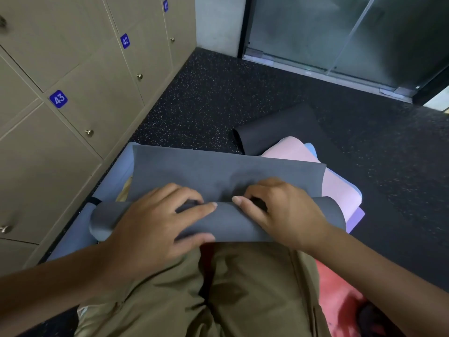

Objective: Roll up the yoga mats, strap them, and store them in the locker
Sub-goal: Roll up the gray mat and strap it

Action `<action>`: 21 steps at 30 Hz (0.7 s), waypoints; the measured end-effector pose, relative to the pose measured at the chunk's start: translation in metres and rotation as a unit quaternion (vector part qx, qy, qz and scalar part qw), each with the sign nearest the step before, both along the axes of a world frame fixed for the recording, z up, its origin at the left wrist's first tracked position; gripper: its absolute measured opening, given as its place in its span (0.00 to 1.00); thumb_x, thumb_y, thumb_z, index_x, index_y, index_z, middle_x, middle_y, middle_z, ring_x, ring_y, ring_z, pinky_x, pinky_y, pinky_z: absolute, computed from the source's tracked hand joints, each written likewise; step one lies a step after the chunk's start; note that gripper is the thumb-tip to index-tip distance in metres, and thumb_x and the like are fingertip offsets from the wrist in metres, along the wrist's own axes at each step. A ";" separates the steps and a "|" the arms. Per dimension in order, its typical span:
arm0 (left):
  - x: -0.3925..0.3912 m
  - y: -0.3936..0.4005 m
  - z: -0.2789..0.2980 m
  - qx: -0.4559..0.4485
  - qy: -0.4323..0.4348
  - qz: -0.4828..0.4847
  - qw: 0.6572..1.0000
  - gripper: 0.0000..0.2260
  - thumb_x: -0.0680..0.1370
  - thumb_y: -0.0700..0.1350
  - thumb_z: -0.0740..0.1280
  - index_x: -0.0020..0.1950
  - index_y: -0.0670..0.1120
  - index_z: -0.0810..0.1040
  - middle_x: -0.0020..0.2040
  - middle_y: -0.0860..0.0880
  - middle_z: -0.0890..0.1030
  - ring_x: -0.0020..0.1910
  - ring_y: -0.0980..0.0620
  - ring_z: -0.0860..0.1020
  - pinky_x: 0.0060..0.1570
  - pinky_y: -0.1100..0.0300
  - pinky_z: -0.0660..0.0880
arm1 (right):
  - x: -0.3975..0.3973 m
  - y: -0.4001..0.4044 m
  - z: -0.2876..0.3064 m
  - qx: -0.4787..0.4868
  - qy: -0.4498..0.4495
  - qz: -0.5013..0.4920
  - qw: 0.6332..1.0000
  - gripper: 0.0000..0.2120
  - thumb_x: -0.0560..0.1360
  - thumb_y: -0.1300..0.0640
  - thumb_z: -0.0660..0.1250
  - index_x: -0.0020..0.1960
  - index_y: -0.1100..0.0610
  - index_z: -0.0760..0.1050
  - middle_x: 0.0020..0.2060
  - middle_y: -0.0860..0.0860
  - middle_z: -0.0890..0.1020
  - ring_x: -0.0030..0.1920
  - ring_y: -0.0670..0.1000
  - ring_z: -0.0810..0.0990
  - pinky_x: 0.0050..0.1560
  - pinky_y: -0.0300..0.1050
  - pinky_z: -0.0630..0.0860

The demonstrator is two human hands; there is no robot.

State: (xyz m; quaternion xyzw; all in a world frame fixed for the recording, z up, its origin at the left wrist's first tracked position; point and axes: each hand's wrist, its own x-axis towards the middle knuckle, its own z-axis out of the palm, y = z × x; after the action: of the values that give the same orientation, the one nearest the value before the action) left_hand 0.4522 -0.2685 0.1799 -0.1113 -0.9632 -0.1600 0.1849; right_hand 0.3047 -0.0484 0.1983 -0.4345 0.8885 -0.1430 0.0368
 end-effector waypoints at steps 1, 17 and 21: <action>0.002 0.001 -0.002 0.006 -0.007 -0.002 1.000 0.24 0.80 0.65 0.66 0.65 0.49 0.83 0.55 0.51 0.81 0.50 0.49 0.80 0.46 0.54 0.76 | -0.003 -0.003 0.003 0.006 -0.020 0.003 1.000 0.28 0.79 0.31 0.48 0.43 0.48 0.78 0.38 0.44 0.76 0.44 0.48 0.76 0.36 0.47 0.70; -0.047 -0.030 0.008 0.161 -0.216 0.004 0.963 0.27 0.72 0.74 0.63 0.67 0.64 0.80 0.57 0.65 0.78 0.55 0.61 0.79 0.50 0.62 0.74 | -0.005 0.018 -0.012 -0.092 0.159 0.037 0.982 0.24 0.81 0.36 0.62 0.52 0.57 0.82 0.44 0.51 0.80 0.44 0.57 0.77 0.44 0.54 0.76; -0.058 -0.037 0.009 0.142 -0.249 0.009 0.958 0.28 0.72 0.76 0.61 0.67 0.65 0.79 0.59 0.66 0.78 0.57 0.58 0.79 0.56 0.55 0.76 | -0.013 0.012 -0.017 -0.132 0.120 0.002 0.984 0.26 0.79 0.33 0.62 0.53 0.55 0.84 0.42 0.50 0.81 0.44 0.55 0.77 0.45 0.52 0.76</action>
State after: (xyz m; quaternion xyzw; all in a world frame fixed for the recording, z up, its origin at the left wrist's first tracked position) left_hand 0.3942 -0.3056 0.1890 -0.0322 -0.9470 -0.3164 -0.0459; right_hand 0.2912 -0.0364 0.1814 -0.4510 0.8590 -0.2061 -0.1274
